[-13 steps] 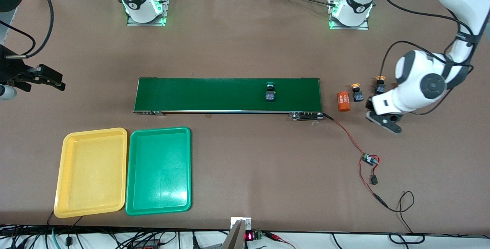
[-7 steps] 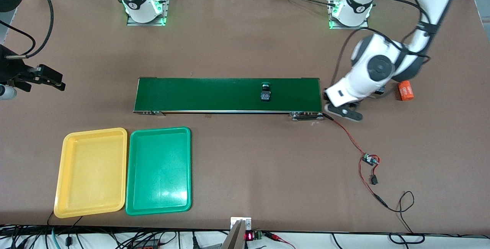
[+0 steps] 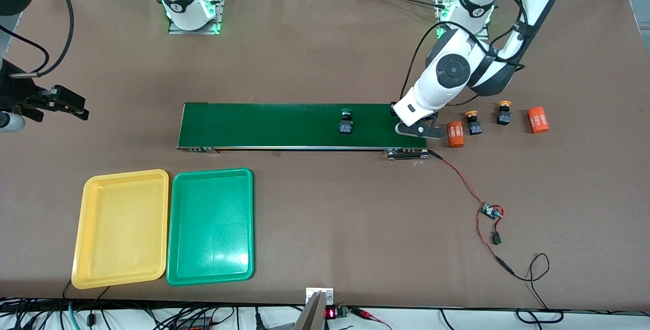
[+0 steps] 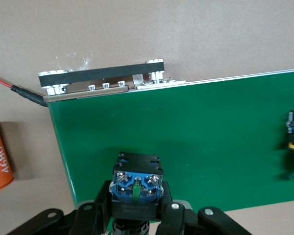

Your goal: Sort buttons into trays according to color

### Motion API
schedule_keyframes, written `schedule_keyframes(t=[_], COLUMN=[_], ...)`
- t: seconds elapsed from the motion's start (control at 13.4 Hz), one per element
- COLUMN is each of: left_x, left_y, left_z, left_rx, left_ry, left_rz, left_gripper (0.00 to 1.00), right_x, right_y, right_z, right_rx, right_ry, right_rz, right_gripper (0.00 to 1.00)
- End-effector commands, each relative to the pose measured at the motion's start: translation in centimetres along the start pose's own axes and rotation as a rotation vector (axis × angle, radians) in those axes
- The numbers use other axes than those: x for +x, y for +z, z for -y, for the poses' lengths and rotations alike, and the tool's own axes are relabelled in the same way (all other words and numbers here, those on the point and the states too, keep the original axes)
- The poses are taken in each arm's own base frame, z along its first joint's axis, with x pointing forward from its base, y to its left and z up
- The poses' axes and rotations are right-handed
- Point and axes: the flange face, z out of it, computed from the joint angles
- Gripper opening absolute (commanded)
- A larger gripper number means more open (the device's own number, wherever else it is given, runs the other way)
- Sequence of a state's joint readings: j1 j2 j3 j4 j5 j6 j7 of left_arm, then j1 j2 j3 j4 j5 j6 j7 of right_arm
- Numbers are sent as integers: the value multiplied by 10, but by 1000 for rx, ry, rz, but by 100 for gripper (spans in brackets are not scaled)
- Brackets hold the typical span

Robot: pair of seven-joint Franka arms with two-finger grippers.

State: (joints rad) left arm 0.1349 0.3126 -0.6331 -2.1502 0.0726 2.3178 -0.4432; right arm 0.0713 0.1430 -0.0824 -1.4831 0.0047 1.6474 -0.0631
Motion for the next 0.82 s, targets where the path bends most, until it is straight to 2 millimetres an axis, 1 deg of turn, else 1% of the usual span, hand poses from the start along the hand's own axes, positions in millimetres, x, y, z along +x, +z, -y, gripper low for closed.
schedule_keyframes(t=[0.0, 0.07, 0.15, 0.22, 0.3, 0.37, 0.45, 0.52, 0.6, 0.67, 0.75], left_x=[2, 2, 3, 4, 7, 9, 10, 9, 15, 21, 26], left_y=[18, 25, 26, 25, 22, 15, 2, -11, -23, -28, -26], left_z=[-3, -3, -3, -1, 3, 8, 6, 9, 22, 48, 69], left_rx=[-44, -52, -54, -53, -51, -41, -36, -23, -8, 10, 17], left_ry=[-8, -11, -16, -20, -22, -12, -12, -17, -39, -82, -116], left_rz=[8, 12, 12, 9, 1, -9, -34, -44, -44, -40, -35], left_gripper=[0, 1, 6, 29, 68, 100, 100, 100, 100, 100, 100], right_x=[-4, -4, -4, -4, -4, -4, -4, -4, -4, -4, -4], right_y=[-6, -5, -5, -5, -6, -6, -6, -6, -7, -7, -7], right_z=[2, 2, 2, 2, 2, 1, 0, 2, 2, 0, -2], right_rx=[12, 12, 12, 12, 12, 12, 12, 12, 12, 12, 11], right_ry=[1, 2, 2, 2, 2, 4, 5, -1, -2, -1, 1], right_rz=[-1, 1, 1, 1, -1, -1, -1, -1, -2, -2, -2], right_gripper=[100, 100, 100, 100, 100, 100, 100, 100, 100, 100, 100])
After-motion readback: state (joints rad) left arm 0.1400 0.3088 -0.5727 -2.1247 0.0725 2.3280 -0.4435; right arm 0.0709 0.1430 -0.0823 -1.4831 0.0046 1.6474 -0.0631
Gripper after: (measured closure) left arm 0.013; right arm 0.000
